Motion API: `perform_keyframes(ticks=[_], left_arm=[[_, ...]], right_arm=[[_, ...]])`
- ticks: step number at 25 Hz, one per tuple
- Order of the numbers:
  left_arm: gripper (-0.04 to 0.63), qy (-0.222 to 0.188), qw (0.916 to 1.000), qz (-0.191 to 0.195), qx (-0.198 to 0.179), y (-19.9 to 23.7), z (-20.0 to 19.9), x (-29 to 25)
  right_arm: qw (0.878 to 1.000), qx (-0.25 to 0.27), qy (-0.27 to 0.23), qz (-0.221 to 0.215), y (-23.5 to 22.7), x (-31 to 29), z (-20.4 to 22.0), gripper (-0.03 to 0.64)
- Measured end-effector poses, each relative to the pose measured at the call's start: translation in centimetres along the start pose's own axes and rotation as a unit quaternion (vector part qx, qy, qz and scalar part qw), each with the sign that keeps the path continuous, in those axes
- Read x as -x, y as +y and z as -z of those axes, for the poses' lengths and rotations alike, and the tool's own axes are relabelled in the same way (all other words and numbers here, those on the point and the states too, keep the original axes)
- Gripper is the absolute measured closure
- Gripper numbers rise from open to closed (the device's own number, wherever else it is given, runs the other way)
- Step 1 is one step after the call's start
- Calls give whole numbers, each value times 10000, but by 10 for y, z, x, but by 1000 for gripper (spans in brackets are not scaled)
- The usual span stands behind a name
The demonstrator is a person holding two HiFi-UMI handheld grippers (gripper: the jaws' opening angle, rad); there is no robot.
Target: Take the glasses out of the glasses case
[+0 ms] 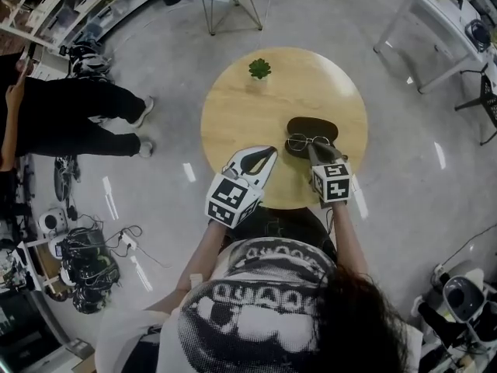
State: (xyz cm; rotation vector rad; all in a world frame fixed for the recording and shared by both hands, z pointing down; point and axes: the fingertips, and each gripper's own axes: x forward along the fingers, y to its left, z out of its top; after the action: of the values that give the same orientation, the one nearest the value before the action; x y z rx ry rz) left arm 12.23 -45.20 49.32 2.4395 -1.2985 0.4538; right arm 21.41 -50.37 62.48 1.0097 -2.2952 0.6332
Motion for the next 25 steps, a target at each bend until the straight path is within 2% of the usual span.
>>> perform_keyframes(ticks=[6,15,25], left_arm=[[580,24,10000,-54,43,4,3,3],[580,66,9994,-316,118,11,19,36],[580,-102,9976,-624,281,15,38,89]], right_arm=[[9991,207,-366,-103,13,19,-32,603],[9955,404,-786,-353,50,34,-64,603],[9912,710,-923,-637,110,51,-74,603]])
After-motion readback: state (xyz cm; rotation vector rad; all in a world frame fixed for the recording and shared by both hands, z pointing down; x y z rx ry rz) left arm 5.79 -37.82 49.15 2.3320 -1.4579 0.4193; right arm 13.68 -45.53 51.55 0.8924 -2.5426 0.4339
